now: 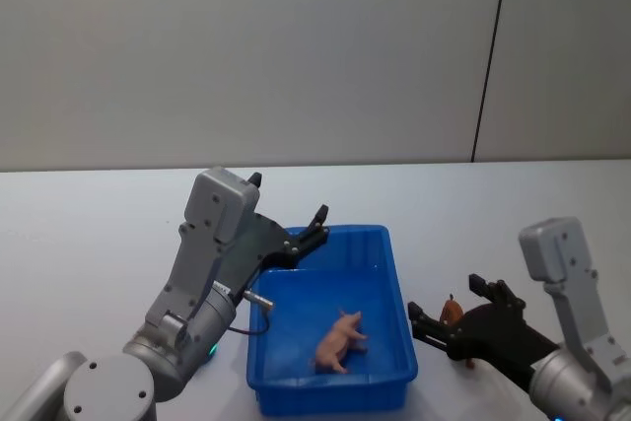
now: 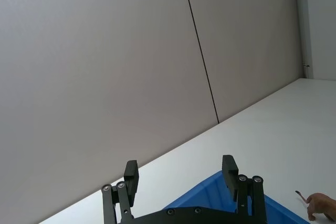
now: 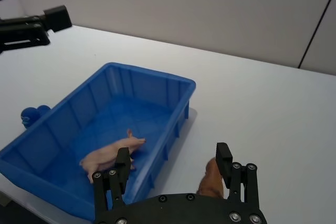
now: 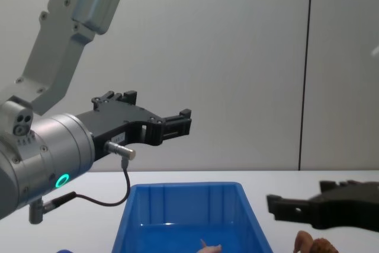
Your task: Pick up the two dolls from the table and place them into the box.
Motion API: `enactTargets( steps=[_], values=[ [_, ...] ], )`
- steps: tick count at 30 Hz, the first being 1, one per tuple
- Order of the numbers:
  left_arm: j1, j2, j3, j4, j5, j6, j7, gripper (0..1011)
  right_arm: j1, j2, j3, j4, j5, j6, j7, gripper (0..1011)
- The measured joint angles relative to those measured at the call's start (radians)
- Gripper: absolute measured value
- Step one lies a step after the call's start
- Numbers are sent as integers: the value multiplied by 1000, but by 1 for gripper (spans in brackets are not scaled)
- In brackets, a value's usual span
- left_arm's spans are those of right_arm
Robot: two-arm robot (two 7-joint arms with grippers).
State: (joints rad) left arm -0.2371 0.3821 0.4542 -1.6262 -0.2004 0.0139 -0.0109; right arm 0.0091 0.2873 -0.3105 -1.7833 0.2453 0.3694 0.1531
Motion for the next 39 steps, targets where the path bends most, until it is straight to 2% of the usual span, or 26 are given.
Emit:
enactTargets(
  steps=[10, 18, 39],
  values=[
    [0, 0, 0, 0, 0, 0, 0, 1002, -37, 31, 21, 3, 31, 2, -35, 1001],
    [0, 0, 0, 0, 0, 0, 0, 1002, -45, 40, 32, 29, 47, 6, -46, 1001],
    [0, 0, 0, 0, 0, 0, 0, 1002, -4, 20, 39, 137, 53, 1, -13, 1001]
  ],
)
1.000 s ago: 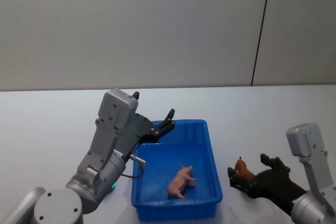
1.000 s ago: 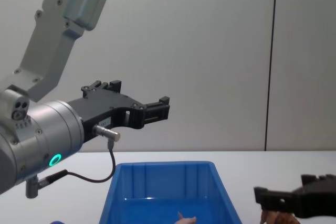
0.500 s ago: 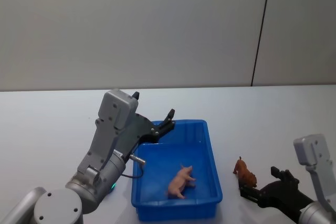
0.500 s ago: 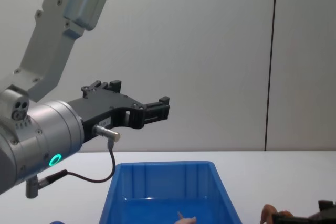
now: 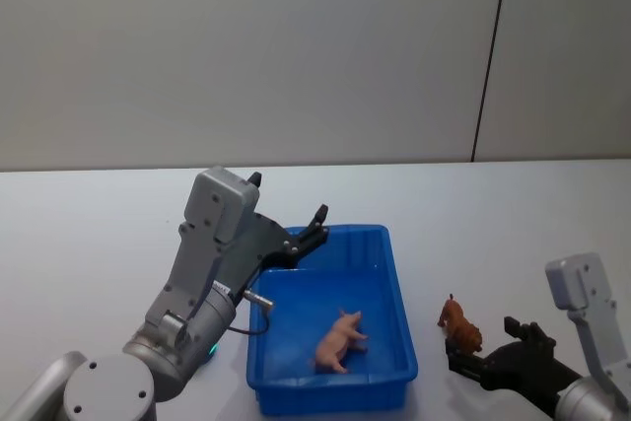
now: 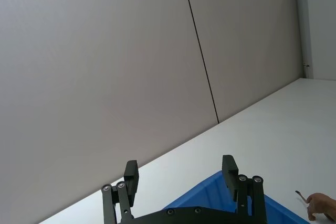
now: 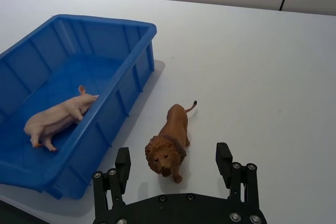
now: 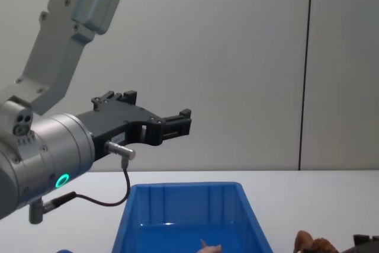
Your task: Pick up the two dolls from the table and place them into the box.
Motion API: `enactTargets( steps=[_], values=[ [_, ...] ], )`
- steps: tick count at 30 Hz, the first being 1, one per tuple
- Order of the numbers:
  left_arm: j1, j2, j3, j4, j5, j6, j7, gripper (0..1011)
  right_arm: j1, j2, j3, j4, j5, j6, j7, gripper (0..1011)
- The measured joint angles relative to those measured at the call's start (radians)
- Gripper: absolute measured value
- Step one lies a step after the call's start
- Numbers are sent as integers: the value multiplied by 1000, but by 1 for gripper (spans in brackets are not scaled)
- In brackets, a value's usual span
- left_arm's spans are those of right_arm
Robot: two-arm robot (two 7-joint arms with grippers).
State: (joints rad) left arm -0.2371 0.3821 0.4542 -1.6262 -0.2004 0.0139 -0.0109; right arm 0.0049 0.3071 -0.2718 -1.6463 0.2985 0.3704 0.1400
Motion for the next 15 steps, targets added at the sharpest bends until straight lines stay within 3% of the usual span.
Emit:
enactTargets(
  steps=[15],
  values=[
    [0, 0, 0, 0, 0, 0, 0, 1002, 38, -26, -9, 53, -12, 2, 31, 996]
  ],
)
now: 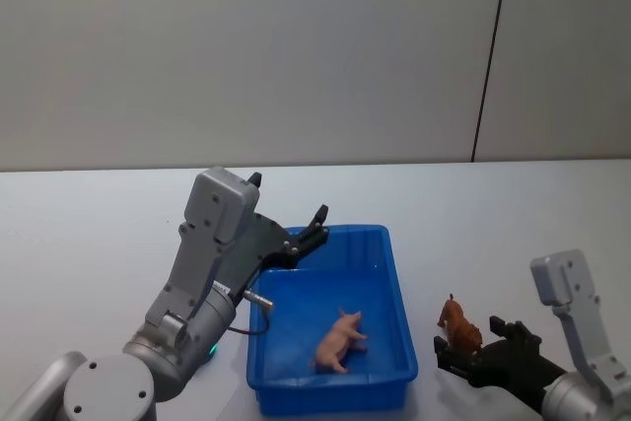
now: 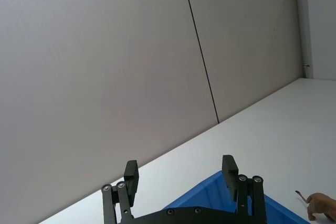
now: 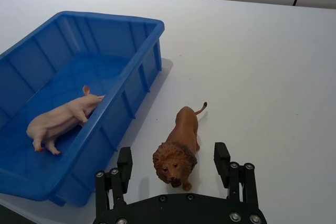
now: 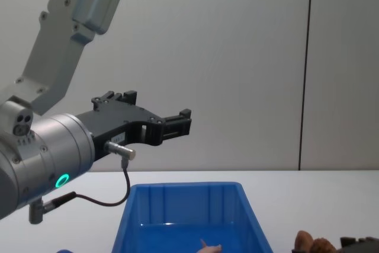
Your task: Pick up the two dolls from the table and place them into the box.
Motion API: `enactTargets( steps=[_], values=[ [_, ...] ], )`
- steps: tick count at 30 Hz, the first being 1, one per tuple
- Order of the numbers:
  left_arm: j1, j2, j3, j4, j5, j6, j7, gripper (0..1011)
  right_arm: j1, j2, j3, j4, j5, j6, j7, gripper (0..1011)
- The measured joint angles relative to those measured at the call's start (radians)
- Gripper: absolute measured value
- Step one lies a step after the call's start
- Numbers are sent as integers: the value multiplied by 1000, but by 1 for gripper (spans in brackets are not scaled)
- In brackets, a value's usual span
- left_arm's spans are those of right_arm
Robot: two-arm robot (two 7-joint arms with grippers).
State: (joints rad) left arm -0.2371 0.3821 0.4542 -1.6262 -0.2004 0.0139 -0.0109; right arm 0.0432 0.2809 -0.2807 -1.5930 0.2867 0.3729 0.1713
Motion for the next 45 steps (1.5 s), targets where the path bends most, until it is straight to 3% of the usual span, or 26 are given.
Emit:
enactTargets(
  steps=[8, 13, 20, 36, 45],
  values=[
    [0, 0, 0, 0, 0, 0, 0, 1002, 20, -14, -3, 28, -1, 15, 7, 831],
    [0, 0, 0, 0, 0, 0, 0, 1002, 28, -19, -4, 35, -4, 20, 9, 634],
    [0, 0, 0, 0, 0, 0, 0, 1002, 32, -22, -5, 29, -12, 19, 5, 450],
    [0, 0, 0, 0, 0, 0, 0, 1002, 37, -24, -9, -56, -70, -39, -21, 444],
    [0, 0, 0, 0, 0, 0, 0, 1002, 74, -47, -23, -95, -103, -55, 32, 444]
  ],
)
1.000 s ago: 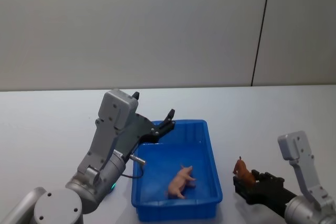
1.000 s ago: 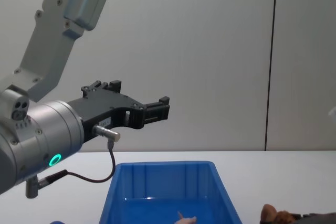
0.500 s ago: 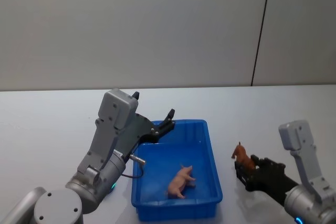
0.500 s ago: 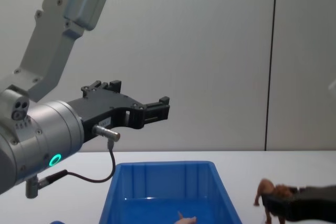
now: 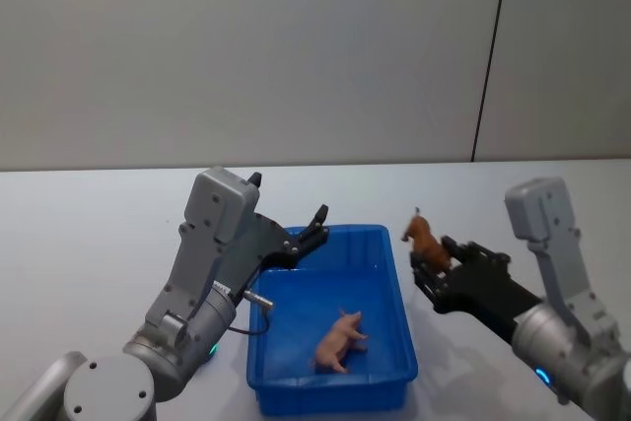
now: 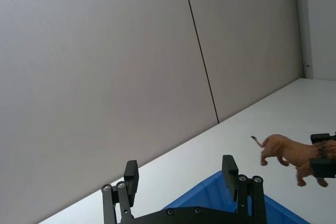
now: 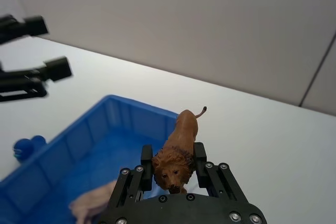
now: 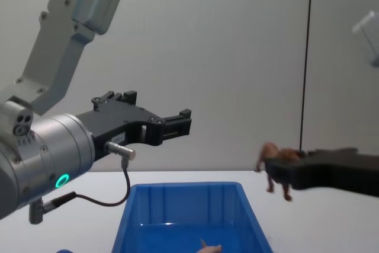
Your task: Pick up the two dolls from the table and place them into the box.
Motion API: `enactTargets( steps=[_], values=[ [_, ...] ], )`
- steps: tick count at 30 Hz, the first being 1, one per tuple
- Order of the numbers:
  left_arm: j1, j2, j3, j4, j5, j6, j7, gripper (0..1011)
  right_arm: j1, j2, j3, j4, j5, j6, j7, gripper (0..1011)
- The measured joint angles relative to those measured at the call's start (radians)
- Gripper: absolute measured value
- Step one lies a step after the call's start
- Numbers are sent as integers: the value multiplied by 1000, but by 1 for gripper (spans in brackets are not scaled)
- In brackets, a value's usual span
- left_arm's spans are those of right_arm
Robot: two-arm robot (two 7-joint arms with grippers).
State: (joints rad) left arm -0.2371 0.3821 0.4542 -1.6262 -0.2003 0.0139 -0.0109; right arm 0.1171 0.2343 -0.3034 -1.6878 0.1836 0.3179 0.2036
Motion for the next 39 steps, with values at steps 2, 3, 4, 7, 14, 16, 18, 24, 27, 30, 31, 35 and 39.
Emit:
enactTargets(
  steps=[2, 3, 4, 7, 14, 16, 18, 24, 27, 30, 31, 35, 39],
  values=[
    [0, 0, 0, 0, 0, 0, 0, 1002, 16, -11, -6, 0, -6, 1, 21, 444],
    [0, 0, 0, 0, 0, 0, 0, 1002, 19, -14, -8, 1, -7, 2, 28, 444],
    [0, 0, 0, 0, 0, 0, 0, 1002, 31, -23, -13, 6, -10, 6, 43, 444],
    [0, 0, 0, 0, 0, 0, 0, 1002, 46, -35, -19, 18, -14, 14, 63, 444],
    [0, 0, 0, 0, 0, 0, 0, 1002, 96, -76, -39, 78, -24, 41, 116, 487],
    [0, 0, 0, 0, 0, 0, 0, 1002, 109, -87, -45, 98, -27, 48, 129, 545],
    [0, 0, 0, 0, 0, 0, 0, 1002, 121, -97, -50, 120, -30, 54, 139, 601],
    [0, 0, 0, 0, 0, 0, 0, 1002, 141, -112, -57, 154, -36, 61, 156, 799],
    [0, 0, 0, 0, 0, 0, 0, 1002, 143, -113, -58, 157, -38, 61, 157, 893],
    [0, 0, 0, 0, 0, 0, 0, 1002, 138, -105, -56, 152, -40, 61, 157, 985],
    [0, 0, 0, 0, 0, 0, 0, 1002, 136, -102, -55, 149, -40, 60, 156, 998],
    [0, 0, 0, 0, 0, 0, 0, 1002, 117, -84, -48, 125, -40, 59, 148, 1001],
    [0, 0, 0, 0, 0, 0, 0, 1002, 89, -57, -37, 91, -36, 56, 137, 1001]
  ],
)
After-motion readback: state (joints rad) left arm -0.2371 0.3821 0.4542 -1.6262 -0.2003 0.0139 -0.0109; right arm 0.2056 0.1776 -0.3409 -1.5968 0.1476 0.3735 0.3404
